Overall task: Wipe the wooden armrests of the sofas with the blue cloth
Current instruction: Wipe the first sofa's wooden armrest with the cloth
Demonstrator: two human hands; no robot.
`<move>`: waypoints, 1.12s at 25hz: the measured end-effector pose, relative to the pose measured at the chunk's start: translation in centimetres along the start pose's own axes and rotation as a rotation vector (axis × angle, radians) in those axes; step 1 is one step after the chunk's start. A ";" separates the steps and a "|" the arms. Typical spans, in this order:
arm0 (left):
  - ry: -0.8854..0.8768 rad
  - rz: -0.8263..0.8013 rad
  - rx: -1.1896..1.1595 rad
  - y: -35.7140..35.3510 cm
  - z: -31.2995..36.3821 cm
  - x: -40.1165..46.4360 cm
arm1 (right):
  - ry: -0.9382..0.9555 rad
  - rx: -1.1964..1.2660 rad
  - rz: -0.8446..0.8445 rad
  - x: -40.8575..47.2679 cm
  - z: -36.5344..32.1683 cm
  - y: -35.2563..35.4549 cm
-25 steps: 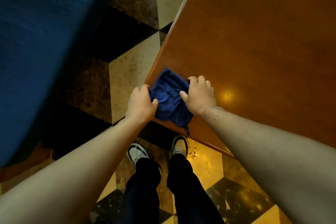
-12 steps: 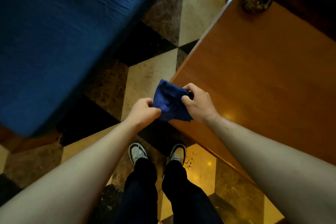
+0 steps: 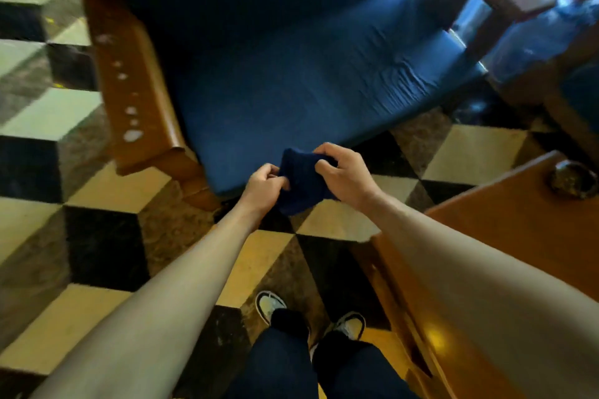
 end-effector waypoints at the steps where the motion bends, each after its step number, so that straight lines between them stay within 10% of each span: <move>1: 0.002 0.044 -0.034 2.5 0.6 -0.2 | 0.038 -0.031 -0.035 0.3 -2.4 -1.3; 9: 0.189 0.233 -0.492 21.8 0.2 -3.2 | 0.199 -0.265 -0.285 4.1 -16.4 -16.1; 28: 0.253 0.385 0.167 33.0 -9.3 17.4 | -0.247 -0.183 -0.337 29.3 -12.0 -35.2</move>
Point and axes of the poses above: each hand's wrist, its own x-axis towards the middle knuckle, its own y-axis out of the back of the hand, z = x × y, the point moved 5 cm from there along x, towards the middle knuckle, and after that the axes turned 14 degrees about -y, right-handed, at the moved point
